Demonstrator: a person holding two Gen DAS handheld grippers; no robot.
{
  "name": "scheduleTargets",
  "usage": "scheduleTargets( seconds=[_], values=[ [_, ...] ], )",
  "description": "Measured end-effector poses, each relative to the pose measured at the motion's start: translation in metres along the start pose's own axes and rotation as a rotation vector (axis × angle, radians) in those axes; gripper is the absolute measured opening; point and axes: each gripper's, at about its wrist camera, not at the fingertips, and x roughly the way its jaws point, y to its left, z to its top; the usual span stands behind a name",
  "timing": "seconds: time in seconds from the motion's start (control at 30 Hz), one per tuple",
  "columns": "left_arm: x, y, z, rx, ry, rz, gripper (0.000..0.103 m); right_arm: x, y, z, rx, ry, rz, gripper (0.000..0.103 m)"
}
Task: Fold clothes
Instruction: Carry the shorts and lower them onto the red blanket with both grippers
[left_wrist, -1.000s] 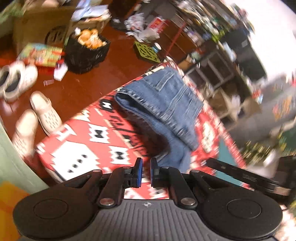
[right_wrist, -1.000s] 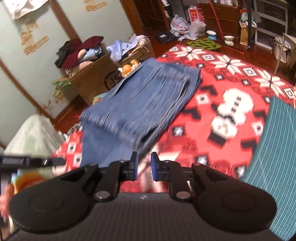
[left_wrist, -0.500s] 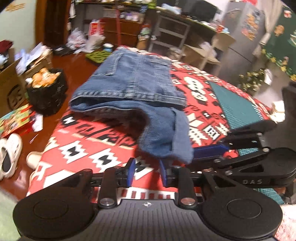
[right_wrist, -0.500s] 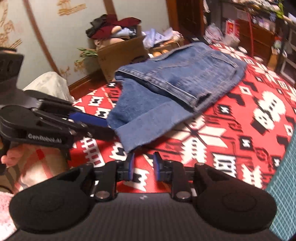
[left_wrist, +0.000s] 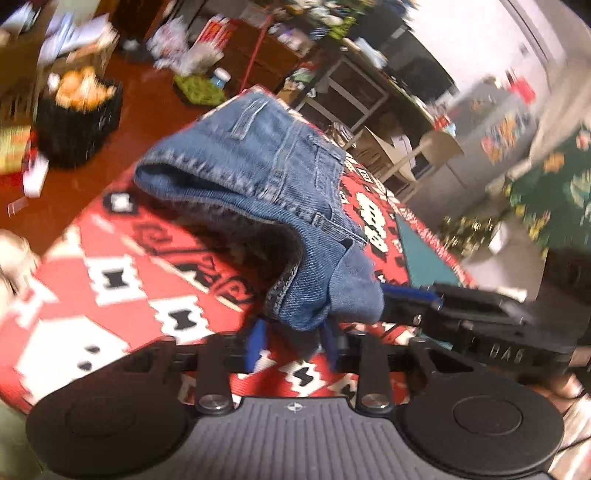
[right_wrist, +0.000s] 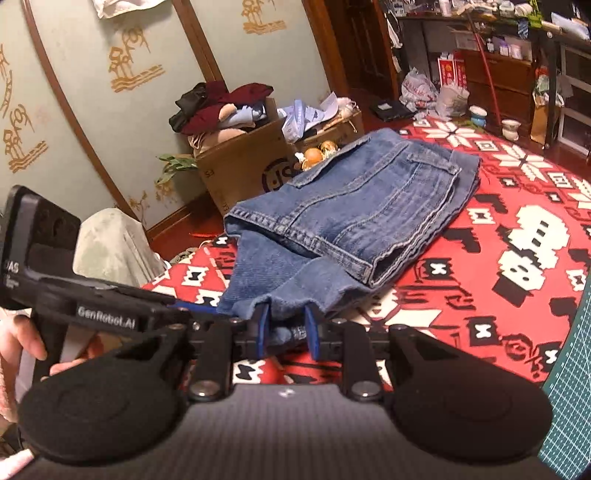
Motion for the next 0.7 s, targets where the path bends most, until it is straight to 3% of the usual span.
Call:
scheduleTargets(
  seconds=[0.07,0.23,0.43,0.57,0.7],
  values=[
    [0.001,-0.001,-0.002,-0.032,0.0,0.008,0.006,0.004,-0.003,-0.001,0.017,0.014,0.011,0.024],
    [-0.005,-0.009,-0.006,-0.105,0.007,-0.04,0.004,-0.001,-0.009,-0.008,0.075,0.013,0.041,0.024],
    [-0.002,0.001,-0.013,-0.235,0.084,-0.075,0.003,-0.004,-0.022,-0.017,0.167,0.054,0.082,0.025],
    [0.001,0.016,-0.019,-0.327,0.126,-0.091,0.0,-0.005,-0.02,-0.024,0.131,0.077,0.072,0.025],
    [-0.017,0.013,-0.017,-0.276,0.105,-0.02,0.0,-0.011,-0.019,-0.026,0.105,0.083,0.069,0.025]
  ],
)
